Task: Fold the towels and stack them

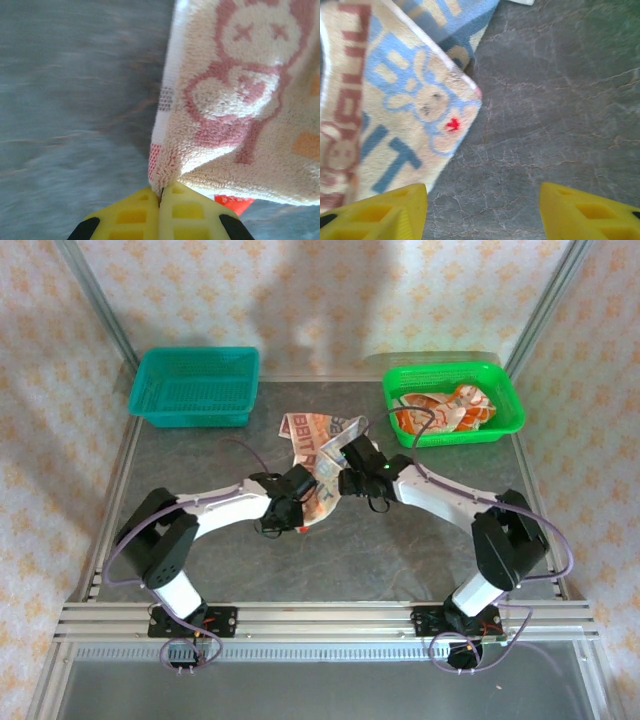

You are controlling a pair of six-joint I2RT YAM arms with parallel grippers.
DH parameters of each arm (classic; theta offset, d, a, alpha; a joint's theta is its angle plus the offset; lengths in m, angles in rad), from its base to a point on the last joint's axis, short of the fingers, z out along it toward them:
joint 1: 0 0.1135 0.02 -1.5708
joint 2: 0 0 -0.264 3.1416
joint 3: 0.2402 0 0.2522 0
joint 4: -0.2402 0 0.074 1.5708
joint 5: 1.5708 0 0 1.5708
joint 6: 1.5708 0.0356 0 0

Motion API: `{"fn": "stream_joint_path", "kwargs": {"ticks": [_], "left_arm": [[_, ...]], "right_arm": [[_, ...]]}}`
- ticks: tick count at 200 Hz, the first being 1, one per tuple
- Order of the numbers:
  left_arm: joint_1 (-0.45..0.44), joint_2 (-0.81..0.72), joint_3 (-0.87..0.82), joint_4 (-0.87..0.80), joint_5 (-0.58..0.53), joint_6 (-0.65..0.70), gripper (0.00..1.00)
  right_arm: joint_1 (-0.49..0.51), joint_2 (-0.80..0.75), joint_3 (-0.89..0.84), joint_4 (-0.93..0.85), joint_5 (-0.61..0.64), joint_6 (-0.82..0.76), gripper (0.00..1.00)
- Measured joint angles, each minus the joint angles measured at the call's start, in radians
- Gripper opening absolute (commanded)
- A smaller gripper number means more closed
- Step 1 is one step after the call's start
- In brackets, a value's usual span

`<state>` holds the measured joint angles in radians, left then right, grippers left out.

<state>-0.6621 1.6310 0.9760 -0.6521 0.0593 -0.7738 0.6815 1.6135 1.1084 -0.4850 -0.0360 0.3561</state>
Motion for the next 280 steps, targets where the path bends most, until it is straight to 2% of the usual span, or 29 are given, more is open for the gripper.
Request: {"fn": "stream_joint_path", "kwargs": {"ticks": [25, 54, 130, 168, 197, 244, 280], "left_arm": [[0.062, -0.085, -0.032, -0.048, -0.027, 0.038, 0.00], [0.094, -0.133, -0.037, -0.087, -0.045, 0.068, 0.00], [0.100, -0.136, -0.037, -0.098, -0.042, 0.094, 0.00], [0.100, -0.136, -0.037, -0.098, -0.042, 0.095, 0.00], [0.100, -0.136, -0.037, -0.098, -0.042, 0.094, 0.00], [0.100, -0.136, -0.014, -0.114, -0.045, 0.095, 0.00], [0.100, -0.139, 0.087, -0.164, -0.096, 0.106, 0.00]], "right_arm": [[0.000, 0.044, 0.022, 0.000, -0.031, -0.010, 0.49], [0.000, 0.106, 0.064, 0.009, -0.070, -0.013, 0.48], [0.000, 0.279, 0.150, 0.064, -0.119, -0.021, 0.45], [0.000, 0.344, 0.202, 0.100, -0.128, -0.037, 0.28], [0.000, 0.365, 0.214, 0.116, -0.129, -0.042, 0.00], [0.000, 0.345, 0.214, 0.090, -0.117, -0.043, 0.00], [0.000, 0.196, 0.218, -0.045, -0.037, -0.043, 0.00]]}}
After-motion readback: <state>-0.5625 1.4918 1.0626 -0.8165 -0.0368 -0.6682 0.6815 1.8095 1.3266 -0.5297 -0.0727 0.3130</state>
